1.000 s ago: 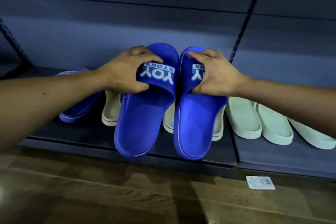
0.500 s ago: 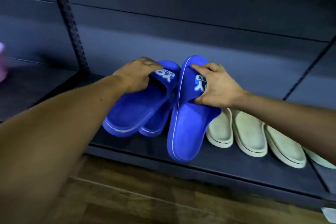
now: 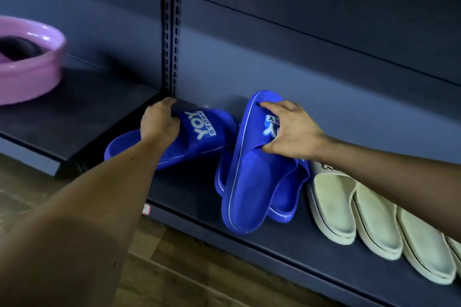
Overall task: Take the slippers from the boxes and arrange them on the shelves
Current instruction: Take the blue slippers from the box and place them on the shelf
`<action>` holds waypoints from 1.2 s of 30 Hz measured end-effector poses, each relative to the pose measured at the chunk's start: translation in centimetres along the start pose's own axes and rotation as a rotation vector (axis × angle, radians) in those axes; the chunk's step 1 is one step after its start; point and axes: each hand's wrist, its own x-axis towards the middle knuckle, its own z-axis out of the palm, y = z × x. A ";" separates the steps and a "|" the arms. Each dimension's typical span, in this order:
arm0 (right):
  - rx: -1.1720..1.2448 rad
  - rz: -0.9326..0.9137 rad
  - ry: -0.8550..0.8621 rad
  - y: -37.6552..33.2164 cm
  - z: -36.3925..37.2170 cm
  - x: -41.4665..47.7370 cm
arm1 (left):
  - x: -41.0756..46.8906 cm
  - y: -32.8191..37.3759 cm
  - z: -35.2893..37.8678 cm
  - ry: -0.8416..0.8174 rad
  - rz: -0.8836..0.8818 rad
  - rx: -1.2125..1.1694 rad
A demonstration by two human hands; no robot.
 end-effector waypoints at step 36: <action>-0.058 0.029 -0.248 -6.0 8.8 13.1 | 3.8 -4.0 4.9 -0.114 -0.360 -0.298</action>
